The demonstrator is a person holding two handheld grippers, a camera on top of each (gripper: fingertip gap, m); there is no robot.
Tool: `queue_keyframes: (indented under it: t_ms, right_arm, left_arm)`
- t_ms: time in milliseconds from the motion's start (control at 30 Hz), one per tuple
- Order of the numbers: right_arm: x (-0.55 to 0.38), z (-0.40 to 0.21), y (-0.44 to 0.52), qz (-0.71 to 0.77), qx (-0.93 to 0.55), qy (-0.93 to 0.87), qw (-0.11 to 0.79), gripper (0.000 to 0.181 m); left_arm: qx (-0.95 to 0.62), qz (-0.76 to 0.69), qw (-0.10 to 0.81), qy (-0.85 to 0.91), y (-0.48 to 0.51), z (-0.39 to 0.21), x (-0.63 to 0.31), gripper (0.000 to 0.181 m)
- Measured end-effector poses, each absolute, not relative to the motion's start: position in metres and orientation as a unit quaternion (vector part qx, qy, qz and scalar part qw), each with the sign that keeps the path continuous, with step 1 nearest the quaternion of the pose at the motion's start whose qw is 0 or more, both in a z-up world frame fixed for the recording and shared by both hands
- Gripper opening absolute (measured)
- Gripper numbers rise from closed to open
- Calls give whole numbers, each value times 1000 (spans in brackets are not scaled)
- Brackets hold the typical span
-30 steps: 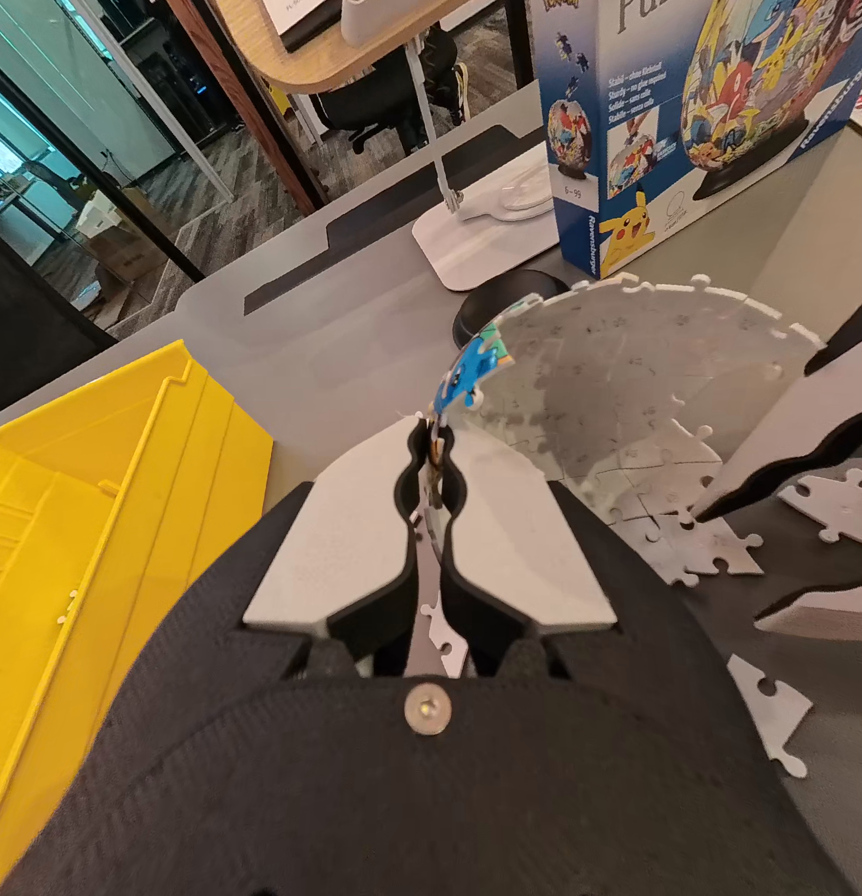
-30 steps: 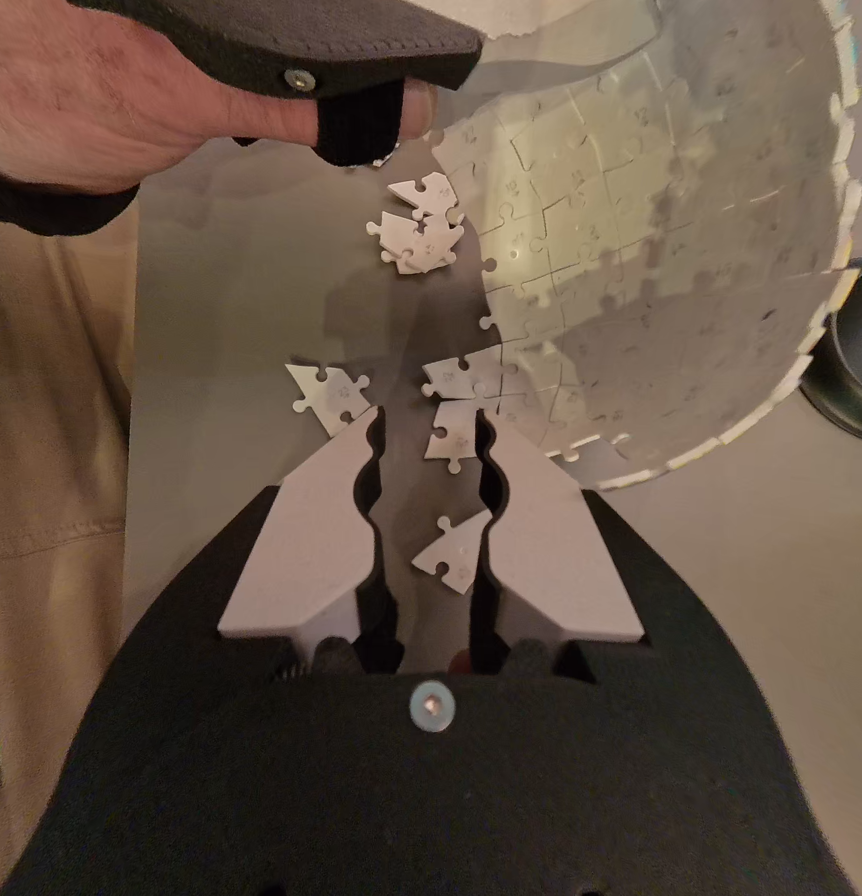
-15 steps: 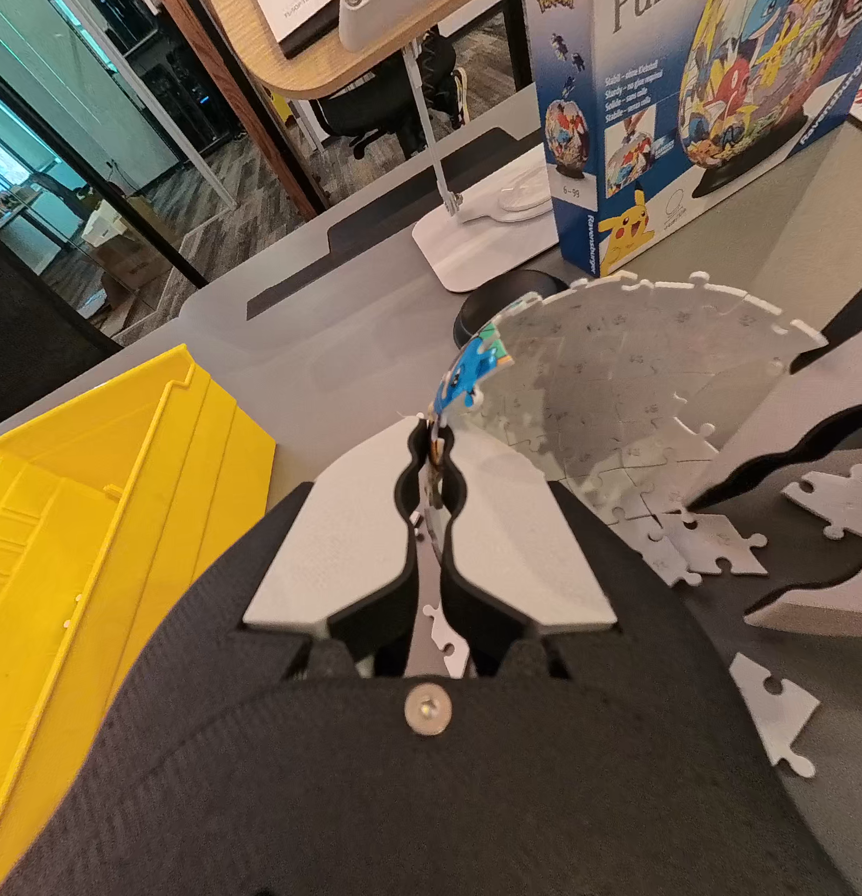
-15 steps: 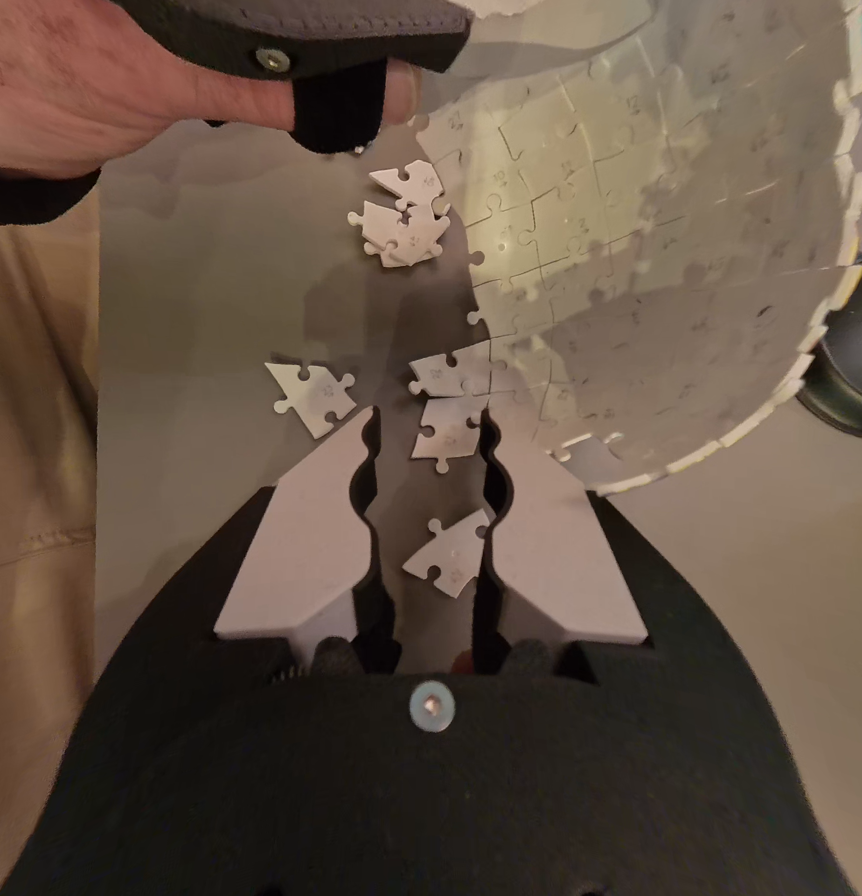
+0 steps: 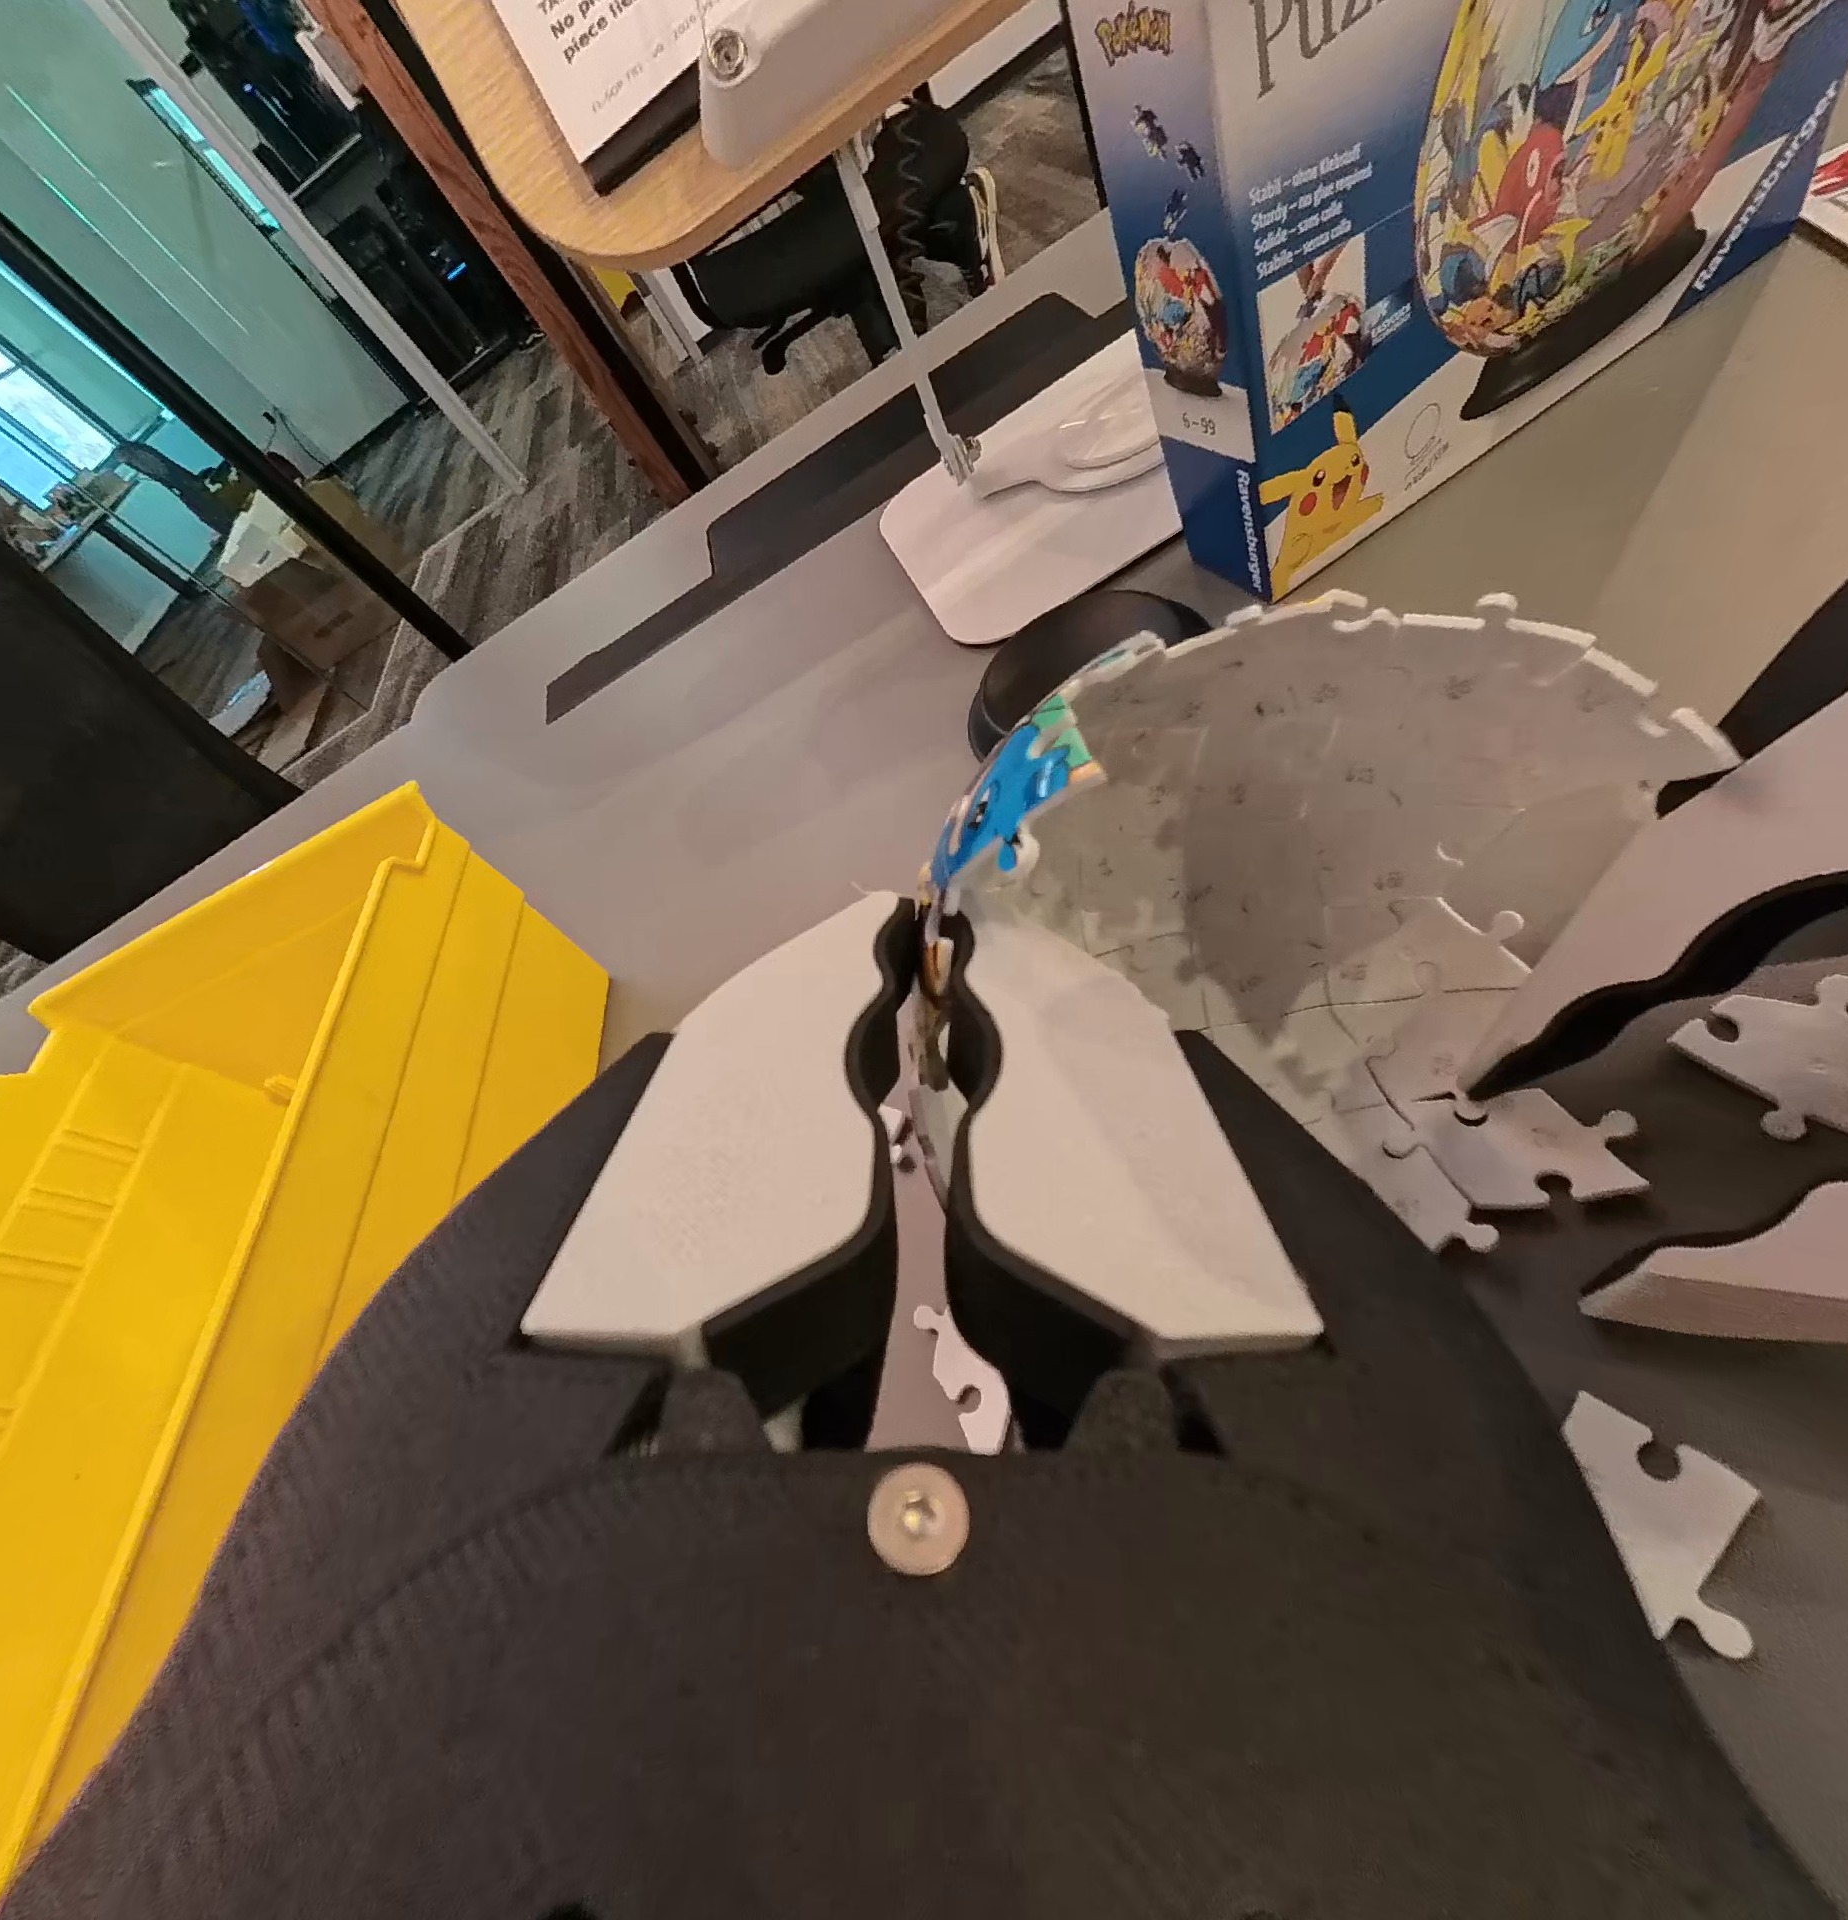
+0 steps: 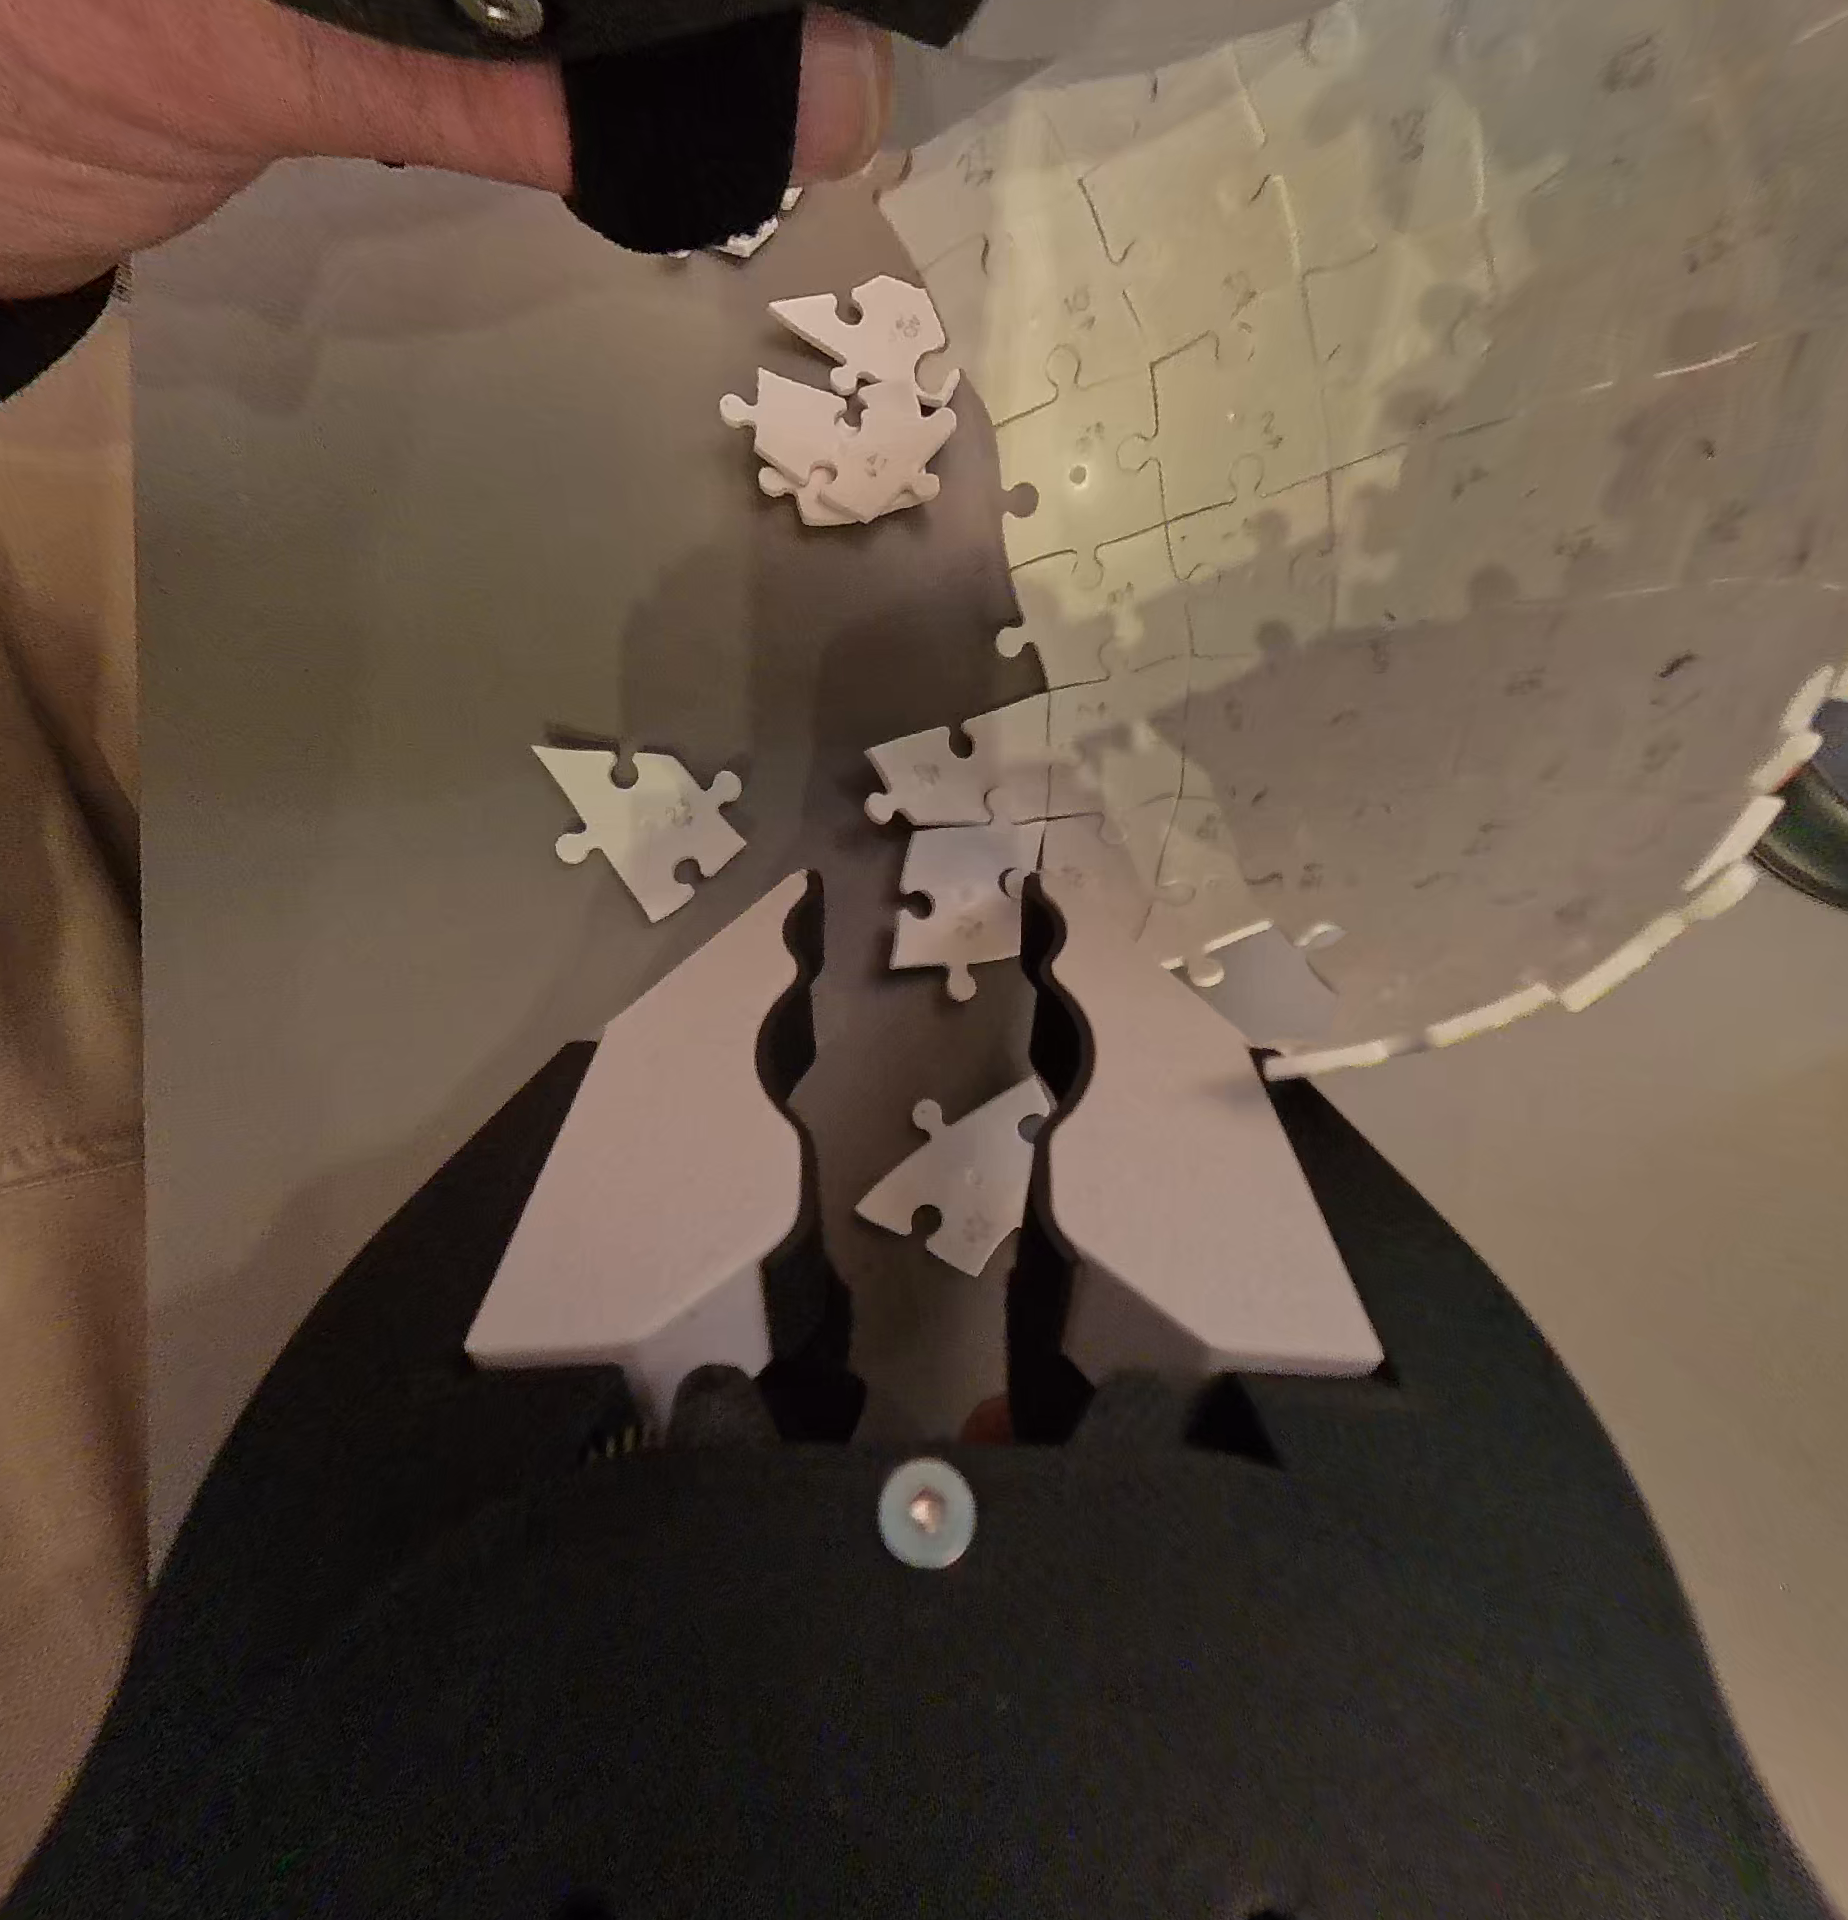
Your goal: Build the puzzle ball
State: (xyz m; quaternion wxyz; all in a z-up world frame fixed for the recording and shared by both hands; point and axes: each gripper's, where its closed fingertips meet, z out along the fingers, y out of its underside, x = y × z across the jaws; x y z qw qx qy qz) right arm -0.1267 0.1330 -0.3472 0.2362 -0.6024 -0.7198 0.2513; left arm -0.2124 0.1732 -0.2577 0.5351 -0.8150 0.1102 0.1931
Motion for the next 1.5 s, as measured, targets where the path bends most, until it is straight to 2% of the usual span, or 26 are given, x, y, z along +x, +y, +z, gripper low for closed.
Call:
queue_keyframes:
  t_ms: [600, 967, 1367, 1500]
  right_arm:
    - [-128, -349, 131, 240, -609, -711, 258, 30]
    - [-125, -351, 124, 255, -628, -697, 235, 43]
    - [-124, -352, 124, 240, -646, -694, 207, 44]
    - [-124, -351, 126, 244, -655, -684, 206, 40]
  left_arm:
    - [-805, 209, 541, 126, 170, -253, -206, 3]
    - [-800, 217, 542, 137, 167, -251, -201, 3]
    - [-796, 226, 540, 156, 166, -247, -194, 4]
    - [-794, 226, 541, 159, 165, -246, -192, 5]
